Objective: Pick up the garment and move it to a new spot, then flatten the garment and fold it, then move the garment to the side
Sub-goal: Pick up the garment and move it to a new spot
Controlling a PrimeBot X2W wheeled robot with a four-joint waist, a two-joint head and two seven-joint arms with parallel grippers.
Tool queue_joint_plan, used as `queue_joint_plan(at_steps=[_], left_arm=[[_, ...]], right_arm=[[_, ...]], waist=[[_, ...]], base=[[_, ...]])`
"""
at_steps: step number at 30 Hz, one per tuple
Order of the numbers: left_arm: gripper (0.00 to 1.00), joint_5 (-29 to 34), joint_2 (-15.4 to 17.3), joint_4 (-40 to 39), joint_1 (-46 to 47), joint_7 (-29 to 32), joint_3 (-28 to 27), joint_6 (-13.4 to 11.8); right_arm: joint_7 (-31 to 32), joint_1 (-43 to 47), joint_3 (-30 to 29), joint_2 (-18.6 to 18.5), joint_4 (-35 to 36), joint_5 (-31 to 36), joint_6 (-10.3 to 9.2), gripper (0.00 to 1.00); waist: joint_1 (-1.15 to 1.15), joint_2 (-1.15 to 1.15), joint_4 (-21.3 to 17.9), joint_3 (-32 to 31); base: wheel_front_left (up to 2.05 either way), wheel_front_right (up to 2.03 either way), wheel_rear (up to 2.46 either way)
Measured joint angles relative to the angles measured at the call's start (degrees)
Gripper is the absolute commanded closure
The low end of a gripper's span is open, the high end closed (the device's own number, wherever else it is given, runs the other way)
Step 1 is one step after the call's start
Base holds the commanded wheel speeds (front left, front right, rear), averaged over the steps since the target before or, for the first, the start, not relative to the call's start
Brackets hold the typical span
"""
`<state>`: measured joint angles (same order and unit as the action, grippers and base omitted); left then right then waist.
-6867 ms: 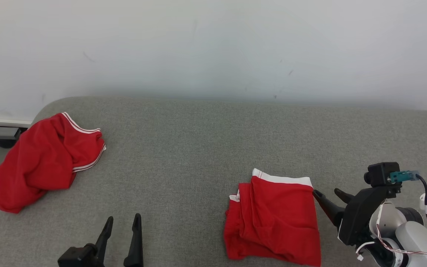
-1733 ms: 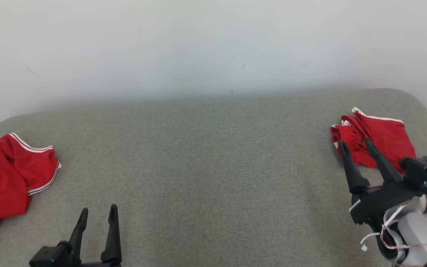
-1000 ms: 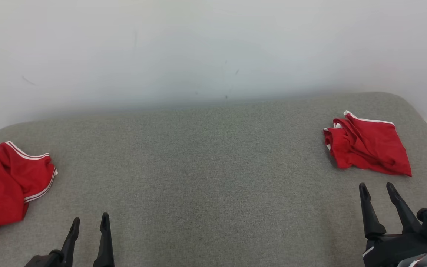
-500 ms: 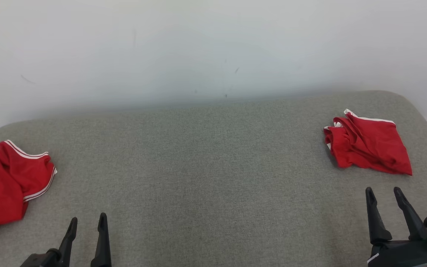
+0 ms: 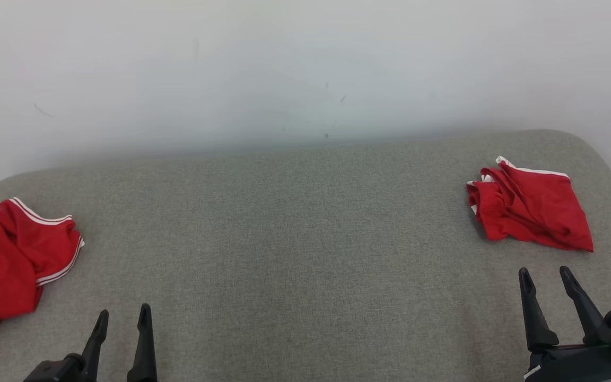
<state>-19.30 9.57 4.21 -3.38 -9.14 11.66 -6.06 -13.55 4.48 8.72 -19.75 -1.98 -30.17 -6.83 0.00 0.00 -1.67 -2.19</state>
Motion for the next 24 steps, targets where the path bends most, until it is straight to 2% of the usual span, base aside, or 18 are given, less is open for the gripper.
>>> queue_joint_plan(at_steps=[24], left_arm=[[0.00, 1.2, 1.0, -1.9, -1.0, 1.7, 0.3, -0.4]], right_arm=[[2.5, 1.0, -1.8, 0.9, 2.4, 0.6, -0.30, 0.00]], waist=[[0.00, 0.00, 0.6, 0.2]], base=[[0.00, 0.00, 0.00]])
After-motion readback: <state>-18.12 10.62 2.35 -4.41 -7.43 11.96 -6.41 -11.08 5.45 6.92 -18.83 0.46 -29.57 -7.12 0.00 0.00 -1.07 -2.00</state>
